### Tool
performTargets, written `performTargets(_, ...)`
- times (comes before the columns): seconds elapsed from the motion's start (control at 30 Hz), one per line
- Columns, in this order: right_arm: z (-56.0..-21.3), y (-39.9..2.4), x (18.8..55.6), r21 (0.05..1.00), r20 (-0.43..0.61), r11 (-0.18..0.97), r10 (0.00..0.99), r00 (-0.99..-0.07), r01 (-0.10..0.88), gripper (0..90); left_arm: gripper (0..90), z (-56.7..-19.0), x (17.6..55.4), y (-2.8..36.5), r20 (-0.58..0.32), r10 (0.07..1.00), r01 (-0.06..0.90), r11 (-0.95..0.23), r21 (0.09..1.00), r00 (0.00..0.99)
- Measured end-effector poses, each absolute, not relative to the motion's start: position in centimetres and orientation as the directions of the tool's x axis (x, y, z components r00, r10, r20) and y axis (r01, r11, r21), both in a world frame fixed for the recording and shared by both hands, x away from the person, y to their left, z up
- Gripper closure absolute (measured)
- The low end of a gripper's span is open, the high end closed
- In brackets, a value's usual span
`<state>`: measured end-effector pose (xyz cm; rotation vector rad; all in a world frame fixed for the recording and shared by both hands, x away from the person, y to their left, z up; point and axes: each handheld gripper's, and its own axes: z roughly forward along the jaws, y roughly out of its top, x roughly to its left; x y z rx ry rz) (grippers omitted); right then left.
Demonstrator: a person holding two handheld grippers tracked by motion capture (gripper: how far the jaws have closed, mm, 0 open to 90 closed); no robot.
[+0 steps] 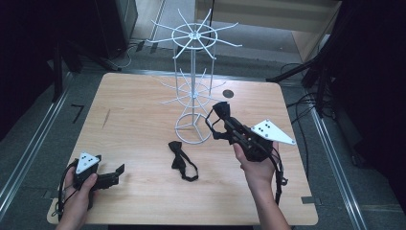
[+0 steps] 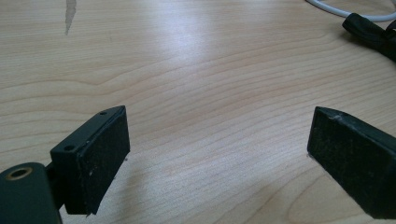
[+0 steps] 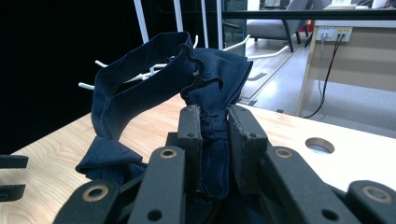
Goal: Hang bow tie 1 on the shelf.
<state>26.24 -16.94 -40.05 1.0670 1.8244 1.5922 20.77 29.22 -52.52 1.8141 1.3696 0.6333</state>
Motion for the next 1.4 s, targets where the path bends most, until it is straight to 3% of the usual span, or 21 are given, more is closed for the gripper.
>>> performTargets(1.4, -42.0, -14.7, 28.9, 0.967, 0.135, 0.011, 0.827, -0.545, 0.255, 76.3, 6.2, -52.5, 20.5, 29.4, -0.059, 0.952, 0.566, -0.128, 0.814, 0.301)
